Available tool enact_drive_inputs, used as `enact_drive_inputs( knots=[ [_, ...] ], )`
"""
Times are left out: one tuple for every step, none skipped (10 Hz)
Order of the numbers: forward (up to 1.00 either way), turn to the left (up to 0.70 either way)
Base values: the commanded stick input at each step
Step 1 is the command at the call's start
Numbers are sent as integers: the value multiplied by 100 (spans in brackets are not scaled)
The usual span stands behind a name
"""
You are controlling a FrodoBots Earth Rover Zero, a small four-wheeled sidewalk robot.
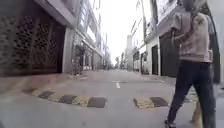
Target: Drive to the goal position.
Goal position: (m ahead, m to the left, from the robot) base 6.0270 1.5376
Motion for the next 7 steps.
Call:
enact_drive_inputs(
  knots=[
    [100, 6],
    [100, 6],
    [100, 6],
    [100, 6],
    [100, 6],
    [100, -25],
    [100, -34]
  ],
)
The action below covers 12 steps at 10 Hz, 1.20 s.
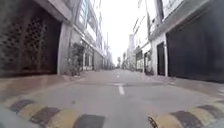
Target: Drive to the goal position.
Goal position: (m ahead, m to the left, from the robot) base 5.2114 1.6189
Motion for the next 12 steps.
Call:
enact_drive_inputs(
  knots=[
    [100, -34],
    [100, -34],
    [100, -21],
    [100, 6],
    [100, 6],
    [100, 6],
    [100, 6],
    [100, 6],
    [100, 6],
    [100, 6],
    [100, 6],
    [100, 6]
  ],
)
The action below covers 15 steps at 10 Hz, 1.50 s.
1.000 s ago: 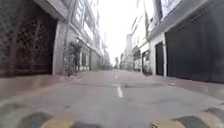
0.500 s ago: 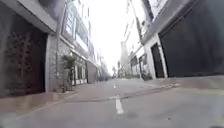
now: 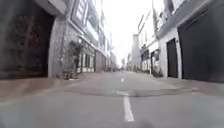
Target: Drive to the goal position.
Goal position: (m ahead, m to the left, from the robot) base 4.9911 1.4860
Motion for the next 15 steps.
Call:
enact_drive_inputs(
  knots=[
    [100, 6],
    [100, 6],
    [100, 6],
    [100, 6],
    [100, 6],
    [100, 6],
    [100, 5],
    [100, -11],
    [100, -34],
    [100, -34],
    [100, -34],
    [100, -34],
    [100, -34],
    [100, -1],
    [100, 6]
  ],
)
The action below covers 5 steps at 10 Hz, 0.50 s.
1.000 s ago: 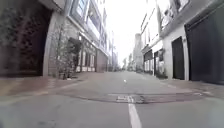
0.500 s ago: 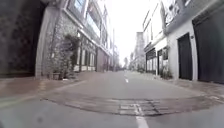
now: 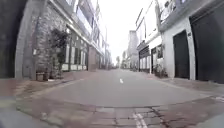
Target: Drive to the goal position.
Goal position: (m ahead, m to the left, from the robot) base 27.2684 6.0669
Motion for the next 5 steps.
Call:
enact_drive_inputs(
  knots=[
    [100, 6],
    [100, 6],
    [100, 6],
    [100, 6],
    [100, 6]
  ],
)
